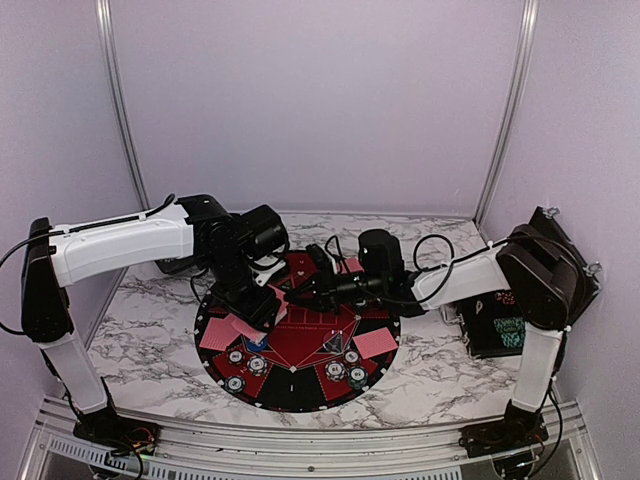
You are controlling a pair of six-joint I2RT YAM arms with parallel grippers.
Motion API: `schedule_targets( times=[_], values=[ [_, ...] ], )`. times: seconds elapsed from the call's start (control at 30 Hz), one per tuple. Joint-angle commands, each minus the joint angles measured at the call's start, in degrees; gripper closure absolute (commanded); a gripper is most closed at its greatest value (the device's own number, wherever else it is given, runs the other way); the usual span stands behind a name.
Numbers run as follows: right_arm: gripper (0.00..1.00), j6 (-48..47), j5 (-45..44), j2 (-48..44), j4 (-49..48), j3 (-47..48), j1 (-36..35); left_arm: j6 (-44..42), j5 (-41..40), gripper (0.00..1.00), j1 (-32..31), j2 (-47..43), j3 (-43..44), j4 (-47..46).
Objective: Distribute texas hold em gaming equipment
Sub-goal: Pick up the poker card from the face-down deck piles.
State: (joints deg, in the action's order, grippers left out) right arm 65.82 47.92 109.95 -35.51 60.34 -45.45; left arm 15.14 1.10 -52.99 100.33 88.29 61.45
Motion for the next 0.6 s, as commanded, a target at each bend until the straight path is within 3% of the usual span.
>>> schedule_targets(
  times=[0.0, 0.57],
  values=[
    [1.00, 0.6, 0.2, -0.4, -2.1, -0.8, 1.9, -0.4, 0.2, 0.47, -0.3, -0.1, 0.9, 1.6],
    [1.00, 0.4, 0.0, -2.5, -2.1, -2.8, 4.9, -0.5, 0.3, 0.47, -0.3, -0.1, 0.5, 1.6]
  ],
)
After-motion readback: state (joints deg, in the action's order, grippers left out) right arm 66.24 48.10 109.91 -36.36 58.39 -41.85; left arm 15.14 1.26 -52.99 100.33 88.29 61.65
